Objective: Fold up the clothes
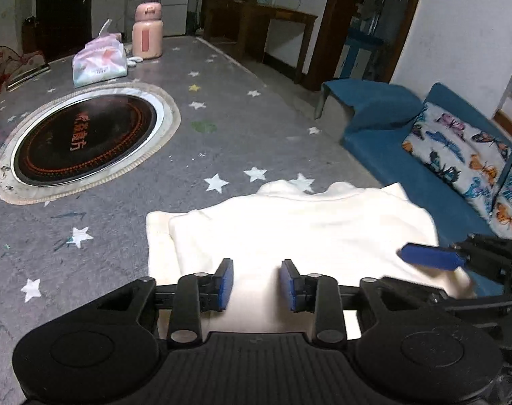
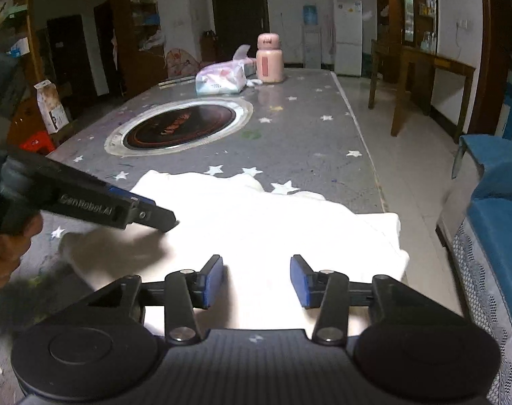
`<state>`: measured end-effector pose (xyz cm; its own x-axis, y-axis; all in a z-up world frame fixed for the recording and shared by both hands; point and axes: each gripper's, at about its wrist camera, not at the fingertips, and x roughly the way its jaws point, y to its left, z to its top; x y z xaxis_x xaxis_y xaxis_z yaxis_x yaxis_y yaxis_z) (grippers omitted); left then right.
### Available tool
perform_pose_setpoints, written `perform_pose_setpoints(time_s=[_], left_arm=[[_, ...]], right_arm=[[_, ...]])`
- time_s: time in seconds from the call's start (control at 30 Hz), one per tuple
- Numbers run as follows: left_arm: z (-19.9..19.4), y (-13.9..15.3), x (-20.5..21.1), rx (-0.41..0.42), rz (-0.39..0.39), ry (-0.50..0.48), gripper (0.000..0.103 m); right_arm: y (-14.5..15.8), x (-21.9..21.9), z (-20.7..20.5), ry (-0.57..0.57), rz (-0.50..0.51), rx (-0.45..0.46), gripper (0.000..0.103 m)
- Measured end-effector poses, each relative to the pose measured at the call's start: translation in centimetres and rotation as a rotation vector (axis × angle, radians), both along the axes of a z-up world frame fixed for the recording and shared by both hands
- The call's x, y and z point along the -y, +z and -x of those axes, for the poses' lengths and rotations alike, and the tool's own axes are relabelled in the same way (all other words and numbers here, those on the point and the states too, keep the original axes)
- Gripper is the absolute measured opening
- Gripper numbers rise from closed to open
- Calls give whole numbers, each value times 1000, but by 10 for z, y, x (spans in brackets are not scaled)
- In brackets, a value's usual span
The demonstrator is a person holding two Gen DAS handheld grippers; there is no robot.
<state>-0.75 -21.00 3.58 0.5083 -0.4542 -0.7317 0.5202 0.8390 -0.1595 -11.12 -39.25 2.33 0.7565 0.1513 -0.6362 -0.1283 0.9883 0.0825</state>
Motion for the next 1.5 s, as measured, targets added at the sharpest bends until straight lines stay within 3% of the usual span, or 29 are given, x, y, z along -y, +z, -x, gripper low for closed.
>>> perform_pose_setpoints(time_s=[0.33, 0.77, 0.9, 1.03, 1.17, 1.23, 1.3, 1.43, 1.5], left_arm=[[43, -3, -22, 18, 6, -5, 40], [63, 1, -40, 34, -2, 52, 46], [65, -3, -40, 30, -22, 68, 51], [68, -9, -42, 13, -49, 85, 56], [72, -8, -48, 5, -52, 95, 60], [76, -7, -50, 8, -52, 98, 67], [79, -6, -51, 12, -52, 97, 70], [87, -4, -55, 13, -51, 99, 80], [91, -3, -57, 20, -49, 101, 83]], right_arm=[[-1, 19, 56, -112, -62, 21, 51], [1, 16, 59, -127, -65, 38, 52], [4, 4, 59, -134, -58, 65, 59], [-6, -12, 53, -117, 19, 50, 65], [-5, -27, 56, -92, 102, 63, 79], [-2, -31, 59, -96, 99, 70, 80], [-1, -32, 62, -104, 91, 74, 91], [1, -37, 69, -119, 92, 83, 96], [2, -40, 72, -124, 93, 88, 103]])
